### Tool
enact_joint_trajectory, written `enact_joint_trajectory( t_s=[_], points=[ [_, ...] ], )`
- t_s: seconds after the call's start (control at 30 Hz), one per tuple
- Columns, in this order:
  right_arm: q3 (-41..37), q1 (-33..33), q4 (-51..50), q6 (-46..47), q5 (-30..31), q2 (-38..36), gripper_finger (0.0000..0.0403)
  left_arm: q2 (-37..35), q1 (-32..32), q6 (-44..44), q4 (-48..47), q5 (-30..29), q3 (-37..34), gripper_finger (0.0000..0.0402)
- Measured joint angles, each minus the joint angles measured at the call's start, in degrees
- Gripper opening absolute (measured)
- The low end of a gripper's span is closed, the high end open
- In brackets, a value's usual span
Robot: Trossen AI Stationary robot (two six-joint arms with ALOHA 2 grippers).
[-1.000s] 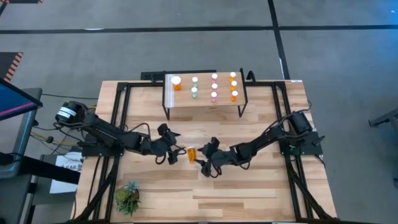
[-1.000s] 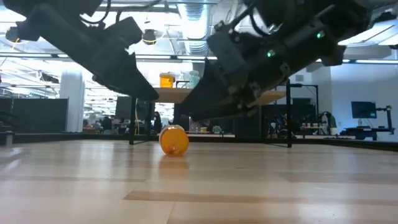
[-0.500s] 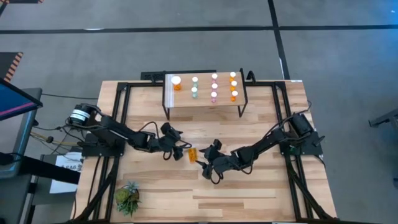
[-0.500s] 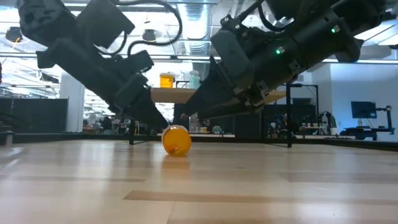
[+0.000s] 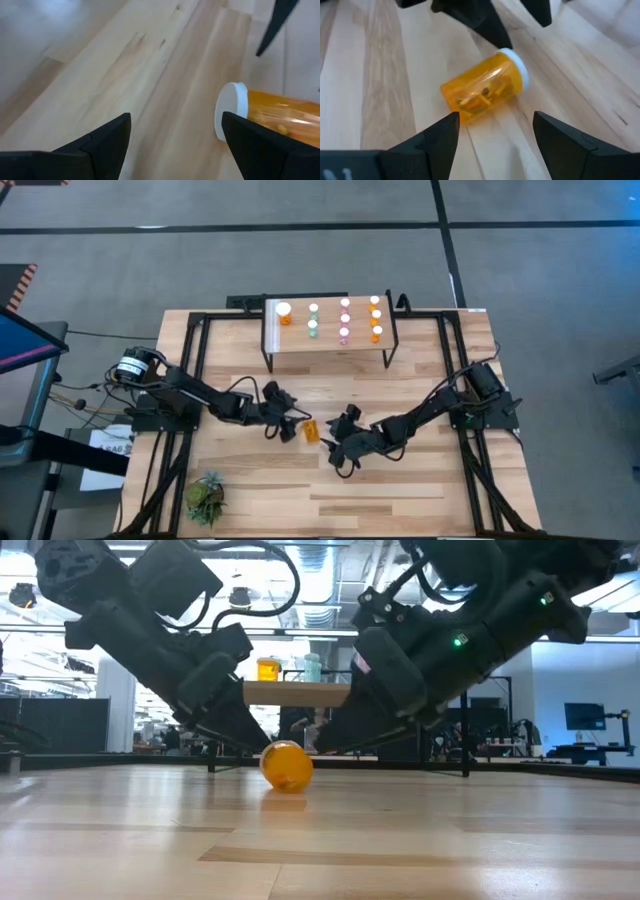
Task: Pick and place medicine bottles onto shelf by color
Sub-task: Put the large orange pill bottle on the shelf aligned with the other large orange pill bottle
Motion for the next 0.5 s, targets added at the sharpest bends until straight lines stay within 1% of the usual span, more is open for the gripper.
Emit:
enact_joint_trajectory(
  t_s=[0.27,0.43,0.5],
  points=[
    [0.0,1.1,1.0,-0.7,0.0,0.0,0.0276,0.0,-3.0,-2.6,0.2,0.3,0.0,0.0300],
    [0.1,1.2,1.6,2.1,-0.9,0.0,0.0276,0.0,-6.3,-5.2,-0.1,0.9,0.0,0.0300],
    [1.2,1.7,1.9,2.4,-1.3,0.0,0.0276,0.0,-7.8,-5.6,0.1,1.2,0.0,0.0300]
  ],
)
